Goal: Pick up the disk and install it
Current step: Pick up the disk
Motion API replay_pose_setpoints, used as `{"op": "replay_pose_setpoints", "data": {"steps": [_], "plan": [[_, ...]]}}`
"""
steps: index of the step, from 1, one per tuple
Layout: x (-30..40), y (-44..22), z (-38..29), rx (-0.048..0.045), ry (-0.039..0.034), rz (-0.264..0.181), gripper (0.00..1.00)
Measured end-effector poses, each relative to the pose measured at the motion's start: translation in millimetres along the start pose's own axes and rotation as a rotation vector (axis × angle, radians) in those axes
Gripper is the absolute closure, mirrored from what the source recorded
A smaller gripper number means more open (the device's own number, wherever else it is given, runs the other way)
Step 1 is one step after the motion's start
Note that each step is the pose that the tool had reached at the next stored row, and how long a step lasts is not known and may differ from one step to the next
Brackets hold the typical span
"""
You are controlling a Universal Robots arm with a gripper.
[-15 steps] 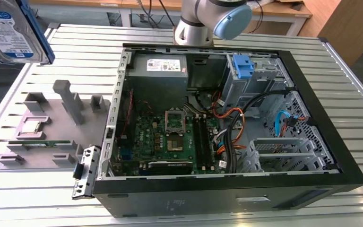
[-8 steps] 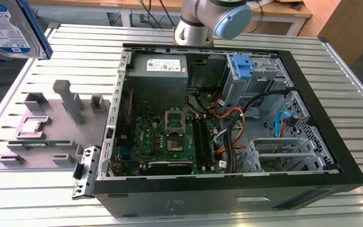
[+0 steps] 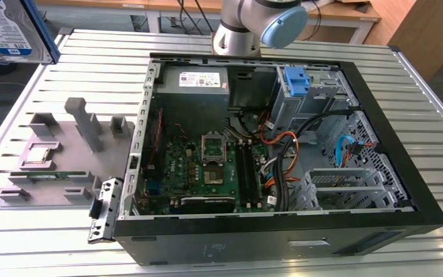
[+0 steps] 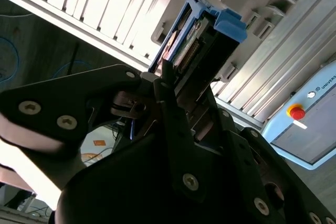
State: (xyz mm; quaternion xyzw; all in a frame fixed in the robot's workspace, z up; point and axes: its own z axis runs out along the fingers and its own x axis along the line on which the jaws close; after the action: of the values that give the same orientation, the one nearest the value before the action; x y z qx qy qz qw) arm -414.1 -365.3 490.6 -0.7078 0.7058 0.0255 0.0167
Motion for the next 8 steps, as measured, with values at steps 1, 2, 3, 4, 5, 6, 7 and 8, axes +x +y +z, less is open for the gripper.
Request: {"op": "replay_pose_setpoints", "data": {"steps": [1,2,3,4,5,6,7,8], "plan": [[-0.1,0.0,-0.8,0.0000,0.0000,0.000,0.65],[-0.1,0.0,-1.0,0.0000,0.0000,0.000,0.65],[-0.1,0.0,-0.9,0.0001,-0.0001,0.000,0.65],[-0.1,0.0,-0.9,0.0002,-0.0001,0.000,0.65],[0.0,0.0,-1.0,0.0002,-0.0001,0.000,0.65],[0.0,0.0,-1.0,0.0002,-0.0001,0.000,0.65],[0.0,0.0,-1.0,0.0001,-0.0001,0.000,0.65],[0.0,-0.1,-1.0,0.0002,-0.0002,0.000,0.65]]}}
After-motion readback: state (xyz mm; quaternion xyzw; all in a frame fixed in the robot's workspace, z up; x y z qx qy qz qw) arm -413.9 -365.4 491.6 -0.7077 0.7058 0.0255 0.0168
